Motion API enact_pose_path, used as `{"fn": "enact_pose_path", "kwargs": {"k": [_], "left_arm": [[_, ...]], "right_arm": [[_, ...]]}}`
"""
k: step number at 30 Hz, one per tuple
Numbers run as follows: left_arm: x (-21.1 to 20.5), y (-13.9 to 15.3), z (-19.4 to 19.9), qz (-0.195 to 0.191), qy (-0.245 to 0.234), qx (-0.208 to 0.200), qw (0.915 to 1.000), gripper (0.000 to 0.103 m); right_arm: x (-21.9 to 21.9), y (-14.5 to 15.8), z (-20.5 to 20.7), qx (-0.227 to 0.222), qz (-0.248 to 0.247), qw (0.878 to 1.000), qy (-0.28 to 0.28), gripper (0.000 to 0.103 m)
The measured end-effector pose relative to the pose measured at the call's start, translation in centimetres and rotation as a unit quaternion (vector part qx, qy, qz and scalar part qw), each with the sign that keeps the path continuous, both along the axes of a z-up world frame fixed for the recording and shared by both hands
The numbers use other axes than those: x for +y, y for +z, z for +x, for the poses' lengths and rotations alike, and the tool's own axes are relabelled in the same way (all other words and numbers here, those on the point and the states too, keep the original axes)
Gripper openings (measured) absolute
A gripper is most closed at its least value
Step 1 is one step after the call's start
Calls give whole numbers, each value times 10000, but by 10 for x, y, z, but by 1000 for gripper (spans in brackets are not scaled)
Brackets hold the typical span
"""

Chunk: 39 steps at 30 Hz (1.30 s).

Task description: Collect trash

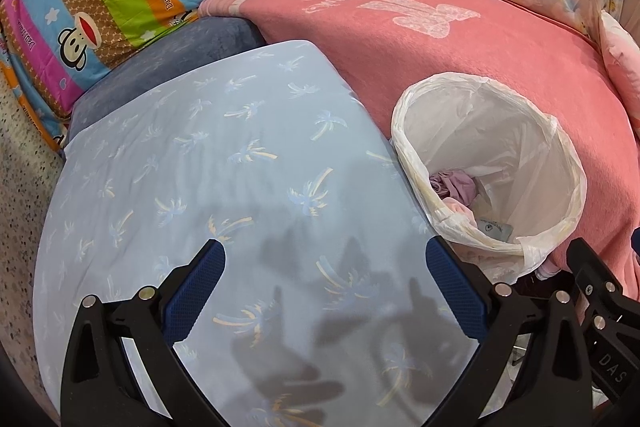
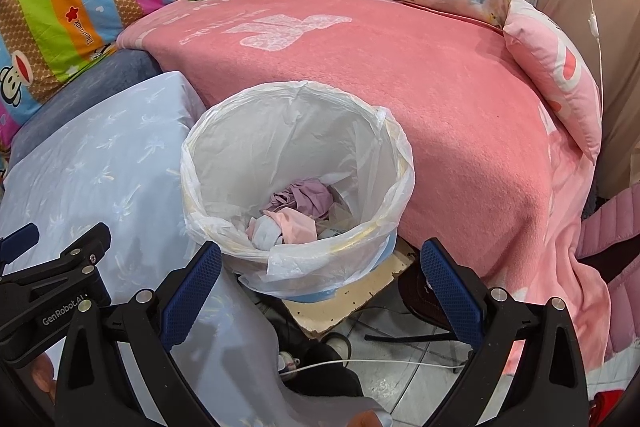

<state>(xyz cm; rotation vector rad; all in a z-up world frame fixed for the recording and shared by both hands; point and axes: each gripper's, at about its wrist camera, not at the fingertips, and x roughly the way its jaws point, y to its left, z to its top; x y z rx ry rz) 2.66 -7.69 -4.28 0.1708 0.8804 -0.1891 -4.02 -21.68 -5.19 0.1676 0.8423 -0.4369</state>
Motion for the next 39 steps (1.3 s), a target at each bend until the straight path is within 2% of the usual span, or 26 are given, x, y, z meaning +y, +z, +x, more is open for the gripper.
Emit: {"fn": "enact_pose_path", "kwargs": {"k": [39], "left_arm": [[-3, 0, -2, -2, -1, 31, 10000, 96]], "right_arm": [[-2, 1, 0, -2, 14, 10000, -28, 97]]}}
